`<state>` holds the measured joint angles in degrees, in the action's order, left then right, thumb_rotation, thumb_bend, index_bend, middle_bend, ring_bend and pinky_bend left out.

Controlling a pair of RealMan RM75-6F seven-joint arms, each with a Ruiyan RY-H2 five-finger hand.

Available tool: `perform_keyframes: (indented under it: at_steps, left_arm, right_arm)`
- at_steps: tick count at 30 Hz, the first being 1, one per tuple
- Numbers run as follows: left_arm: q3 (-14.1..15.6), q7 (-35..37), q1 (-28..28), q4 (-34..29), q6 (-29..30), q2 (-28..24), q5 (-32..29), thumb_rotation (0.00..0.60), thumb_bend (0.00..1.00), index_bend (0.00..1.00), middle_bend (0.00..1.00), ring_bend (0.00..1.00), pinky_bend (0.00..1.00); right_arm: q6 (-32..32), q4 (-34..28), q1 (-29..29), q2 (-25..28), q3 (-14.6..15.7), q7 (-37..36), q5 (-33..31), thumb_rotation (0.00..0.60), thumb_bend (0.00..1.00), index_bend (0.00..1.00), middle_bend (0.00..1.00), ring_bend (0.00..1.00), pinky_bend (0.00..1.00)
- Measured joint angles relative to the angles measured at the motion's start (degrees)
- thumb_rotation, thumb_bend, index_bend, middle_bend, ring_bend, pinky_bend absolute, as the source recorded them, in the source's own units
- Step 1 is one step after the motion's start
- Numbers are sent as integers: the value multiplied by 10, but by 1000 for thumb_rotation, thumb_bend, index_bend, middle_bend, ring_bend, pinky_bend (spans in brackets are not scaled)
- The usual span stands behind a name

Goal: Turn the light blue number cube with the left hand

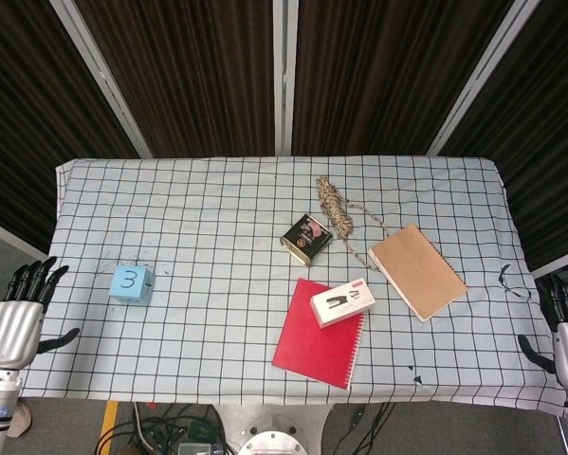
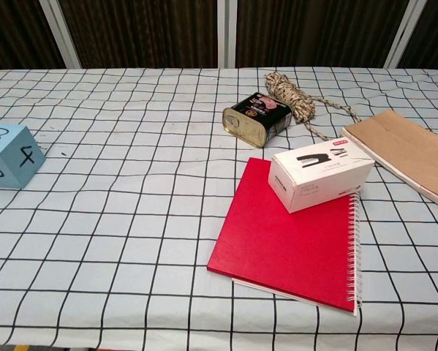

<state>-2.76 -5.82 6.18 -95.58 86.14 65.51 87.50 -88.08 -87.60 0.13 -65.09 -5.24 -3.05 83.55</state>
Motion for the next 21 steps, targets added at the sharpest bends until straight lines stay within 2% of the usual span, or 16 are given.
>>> perform_keyframes:
  at_steps: [13,15,16,17,18,20,21]
  left_arm:
    - [2,-5,0,-5,1,0,5,600,0,99,0,0,43]
    - [5,-6,2,-7,-2,-1,11,600,0,99,24,9,85]
    - [6,-7,3,-8,-3,-2,13,600,0,99,79,57,159]
    - [7,-7,3,-10,-4,-2,16,600,22,99,209,189,308]
    - [9,-6,5,-12,-5,-2,18,600,52,99,308,302,412]
    - [12,-6,7,-14,-11,-2,21,600,210,126,596,630,679]
    - [15,-4,9,-17,-19,-3,21,600,285,153,679,716,738]
  right_arm:
    - [-11,-5,-3,5,-4,-5,1,600,194,0,0,0,0]
    - [-12,-5,-3,5,-6,-4,1,600,194,0,0,0,0]
    - [-12,-5,-2,5,-7,-4,0,600,193,0,0,0,0]
    - [-13,-6,-2,6,-8,-5,0,600,193,0,0,0,0]
    - [-14,-7,-2,6,-9,-6,-1,600,193,0,0,0,0]
    - [-17,-7,-3,7,-10,-9,-1,600,193,0,0,0,0]
    - [-20,-7,-4,8,-11,-11,-1,600,193,0,0,0,0]
